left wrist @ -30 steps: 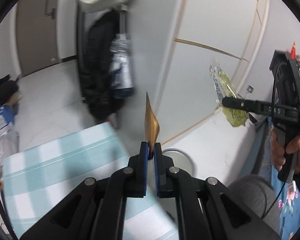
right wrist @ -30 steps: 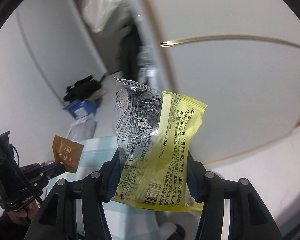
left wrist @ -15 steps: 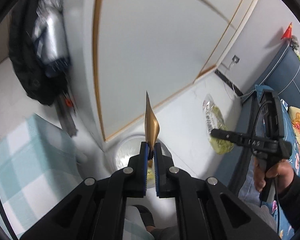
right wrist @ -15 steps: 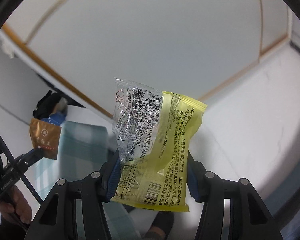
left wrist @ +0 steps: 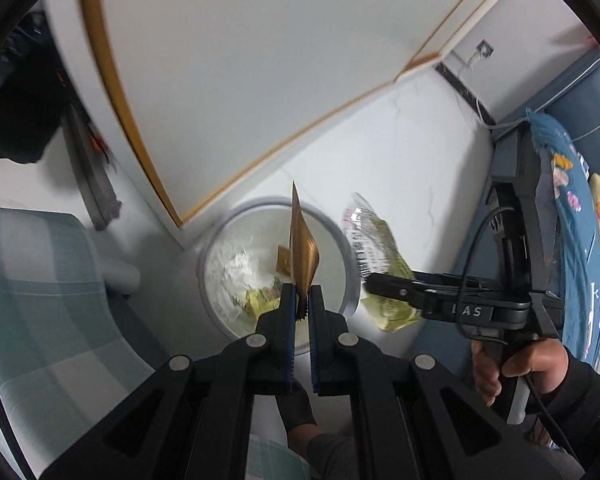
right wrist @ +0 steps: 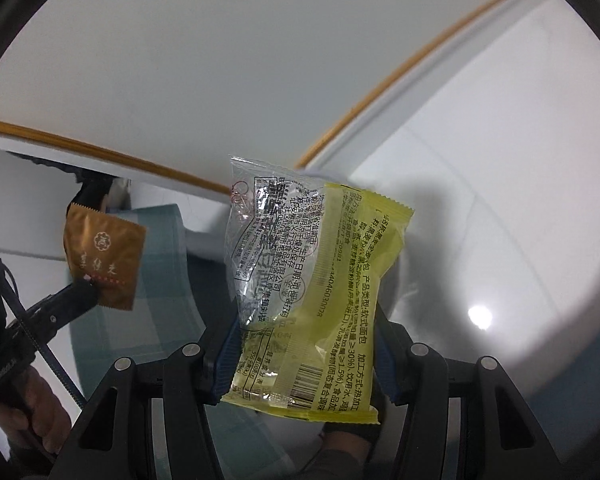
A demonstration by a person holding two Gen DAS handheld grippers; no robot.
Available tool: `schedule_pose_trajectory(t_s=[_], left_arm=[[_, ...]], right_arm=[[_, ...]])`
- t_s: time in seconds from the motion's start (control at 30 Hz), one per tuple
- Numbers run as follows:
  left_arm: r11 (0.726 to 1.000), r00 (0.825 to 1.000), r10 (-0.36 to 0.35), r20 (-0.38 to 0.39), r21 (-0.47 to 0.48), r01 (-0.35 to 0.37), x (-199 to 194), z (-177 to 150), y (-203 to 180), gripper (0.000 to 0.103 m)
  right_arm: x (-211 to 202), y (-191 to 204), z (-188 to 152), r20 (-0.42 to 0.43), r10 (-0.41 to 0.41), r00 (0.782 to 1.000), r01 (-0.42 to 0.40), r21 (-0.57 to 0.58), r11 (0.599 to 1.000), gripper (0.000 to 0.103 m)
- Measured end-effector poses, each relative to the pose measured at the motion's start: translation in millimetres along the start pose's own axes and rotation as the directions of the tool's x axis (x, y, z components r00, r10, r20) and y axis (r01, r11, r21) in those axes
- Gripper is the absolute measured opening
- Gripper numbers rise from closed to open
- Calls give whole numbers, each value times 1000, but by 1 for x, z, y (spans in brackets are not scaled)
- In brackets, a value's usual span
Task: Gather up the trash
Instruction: 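Carry the sachet in the left gripper while the right carries the yellow bag to the bin, then open both grippers over the bin to drop sachet and yellow bag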
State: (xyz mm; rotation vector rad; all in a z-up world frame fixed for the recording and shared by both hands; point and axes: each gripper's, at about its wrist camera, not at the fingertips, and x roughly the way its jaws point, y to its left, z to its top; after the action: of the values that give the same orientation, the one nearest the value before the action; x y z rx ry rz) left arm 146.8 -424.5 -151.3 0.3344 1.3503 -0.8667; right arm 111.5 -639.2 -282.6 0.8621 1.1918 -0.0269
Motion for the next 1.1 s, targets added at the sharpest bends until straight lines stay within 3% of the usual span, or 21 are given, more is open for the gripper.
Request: schedule_pose_trajectory(t_s=[0.13, 0.33, 0.53, 0.83, 1.1], left_arm=[[1000, 997, 0, -78, -12, -1, 24, 8, 1, 2], [1000, 988, -2, -154, -26, -2, 47, 14, 1, 2], [994, 971, -38, -237, -104, 14, 69, 17, 19, 2], [982, 963, -74, -258, -189, 25, 79, 20, 32, 2], [974, 962, -73, -263, -224, 13, 83, 21, 41, 17]], right_arm=[[19, -9, -1, -24, 19, 1000, -19, 13, 1000, 56], [44, -10, -4, -77, -25, 997, 26, 13, 1000, 57], [54, 3, 6, -80, -73, 994, 70, -42, 997, 58], [65, 6, 9, -76, -102, 992, 97, -61, 993, 59], [75, 0, 2, -87, -102, 991, 98, -49, 994, 71]])
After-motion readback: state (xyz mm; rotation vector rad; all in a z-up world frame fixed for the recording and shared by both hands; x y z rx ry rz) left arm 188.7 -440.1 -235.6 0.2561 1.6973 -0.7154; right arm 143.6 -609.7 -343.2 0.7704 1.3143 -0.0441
